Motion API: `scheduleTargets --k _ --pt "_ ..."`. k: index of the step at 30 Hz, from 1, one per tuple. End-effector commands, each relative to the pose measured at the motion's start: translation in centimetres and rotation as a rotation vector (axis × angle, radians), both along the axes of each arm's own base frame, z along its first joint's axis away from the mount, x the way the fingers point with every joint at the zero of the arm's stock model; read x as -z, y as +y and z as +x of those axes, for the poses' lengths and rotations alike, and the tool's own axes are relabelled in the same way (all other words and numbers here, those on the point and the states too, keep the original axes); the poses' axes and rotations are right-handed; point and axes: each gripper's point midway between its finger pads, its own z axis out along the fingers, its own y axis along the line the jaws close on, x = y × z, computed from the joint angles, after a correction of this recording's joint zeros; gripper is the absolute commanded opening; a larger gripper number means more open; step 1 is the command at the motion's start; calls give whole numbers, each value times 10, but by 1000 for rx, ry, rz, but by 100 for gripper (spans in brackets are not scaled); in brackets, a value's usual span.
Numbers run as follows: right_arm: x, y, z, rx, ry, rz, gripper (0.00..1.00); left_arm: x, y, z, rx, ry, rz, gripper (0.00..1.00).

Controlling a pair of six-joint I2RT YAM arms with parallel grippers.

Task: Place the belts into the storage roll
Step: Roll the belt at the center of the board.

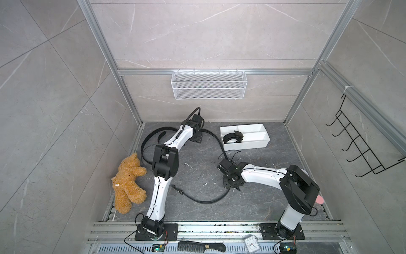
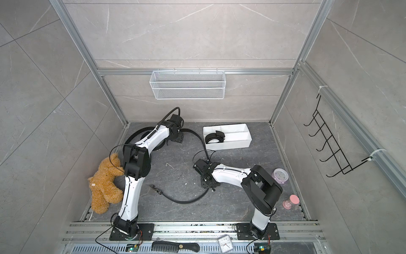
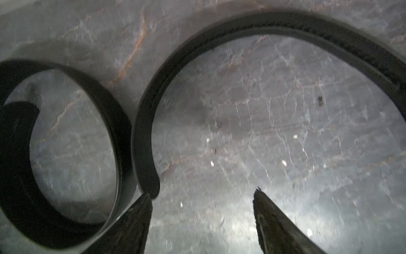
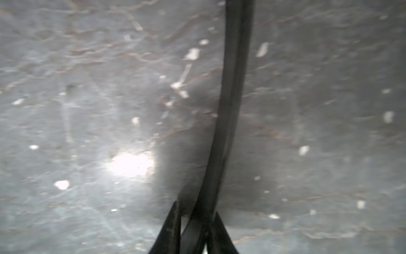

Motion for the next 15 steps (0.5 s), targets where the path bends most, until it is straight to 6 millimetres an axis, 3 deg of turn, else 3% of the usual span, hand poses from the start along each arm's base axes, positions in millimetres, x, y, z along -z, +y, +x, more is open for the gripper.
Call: scheduleTargets --k 1,4,7,8,12,15 --pt "-4 -27 -8 -67 42 -81 20 1 11 16 8 -7 65 76" --pt "-4 -47 -12 -75 67 -104 20 -1 12 31 -9 -44 52 77" --pt "-4 -60 -17 -87 90 -106 20 -5 14 43 4 -94 73 90" --pt "-5 -62 -17 -91 96 -108 20 -7 15 47 13 -111 87 90" --pt "-5 -63 -17 -94 106 -95 21 -10 18 57 36 -158 115 92" --pt "-4 -61 -16 -90 111 -82 21 -7 8 57 83 -152 48 91"
